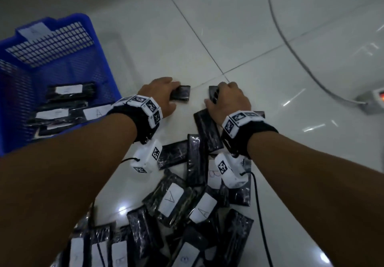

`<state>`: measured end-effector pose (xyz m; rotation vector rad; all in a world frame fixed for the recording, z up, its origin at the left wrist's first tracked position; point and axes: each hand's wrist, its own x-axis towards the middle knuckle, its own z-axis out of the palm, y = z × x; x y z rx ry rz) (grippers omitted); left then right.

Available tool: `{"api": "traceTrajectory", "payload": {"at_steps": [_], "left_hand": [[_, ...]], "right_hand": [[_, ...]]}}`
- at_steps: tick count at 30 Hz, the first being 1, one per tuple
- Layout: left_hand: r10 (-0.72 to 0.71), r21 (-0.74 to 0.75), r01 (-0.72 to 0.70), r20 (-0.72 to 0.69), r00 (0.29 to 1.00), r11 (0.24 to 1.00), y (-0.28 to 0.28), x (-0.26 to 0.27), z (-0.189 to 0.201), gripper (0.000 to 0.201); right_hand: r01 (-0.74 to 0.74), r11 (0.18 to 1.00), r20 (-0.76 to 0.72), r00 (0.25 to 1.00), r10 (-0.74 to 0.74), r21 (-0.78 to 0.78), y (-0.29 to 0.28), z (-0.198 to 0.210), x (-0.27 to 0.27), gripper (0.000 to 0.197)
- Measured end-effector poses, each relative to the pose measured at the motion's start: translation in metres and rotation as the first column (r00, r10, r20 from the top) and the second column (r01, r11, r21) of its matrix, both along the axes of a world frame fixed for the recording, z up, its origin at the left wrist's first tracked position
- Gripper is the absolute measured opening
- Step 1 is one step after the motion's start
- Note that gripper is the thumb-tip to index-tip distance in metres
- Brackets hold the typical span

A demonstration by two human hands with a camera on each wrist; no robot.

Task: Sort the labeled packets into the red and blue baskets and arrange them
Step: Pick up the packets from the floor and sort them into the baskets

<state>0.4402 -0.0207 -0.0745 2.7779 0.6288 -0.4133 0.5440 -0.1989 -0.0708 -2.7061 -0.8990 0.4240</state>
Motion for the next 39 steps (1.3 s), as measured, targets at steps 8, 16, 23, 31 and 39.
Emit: {"api": "traceTrajectory", "payload": {"at_steps": [8, 16, 23, 31, 39], "left_hand": [[-0.012, 0.082, 0.005, 0.088, 0.996, 0.997, -0.016, -0.01, 0.0, 0.046], [0.336, -0.265, -0.287, 0.165, 0.927, 0.921, -0.027, -0.03, 0.004, 0.018], [0.752, -0.826, -0.423, 0.001, 0.659, 0.372, -0.023, -0.048, 0.046, 0.018], [0.81, -0.822, -0.464, -0.006, 0.586, 0.33, 0.027, -0.119, 0.106, 0.048], [0.471, -0.159, -0.451, 0.118, 0.874, 0.878, 0.104, -0.228, 0.118, 0.028]], "right_hand": [[-0.007, 0.999, -0.079, 0.997, 0.004, -0.039, 0.0, 0.001, 0.0, 0.055], [0.345, 0.886, -0.547, 0.826, -0.132, 0.308, 0.012, 0.013, -0.01, 0.025], [0.495, 0.832, -0.813, 0.574, -0.097, 0.25, 0.034, 0.012, -0.016, 0.051], [-0.072, 0.906, -0.406, 0.877, 0.257, 0.417, 0.088, 0.06, -0.057, 0.02], [-0.696, 0.659, -0.116, 0.657, 0.745, 0.285, 0.165, 0.093, -0.134, 0.011]]}}
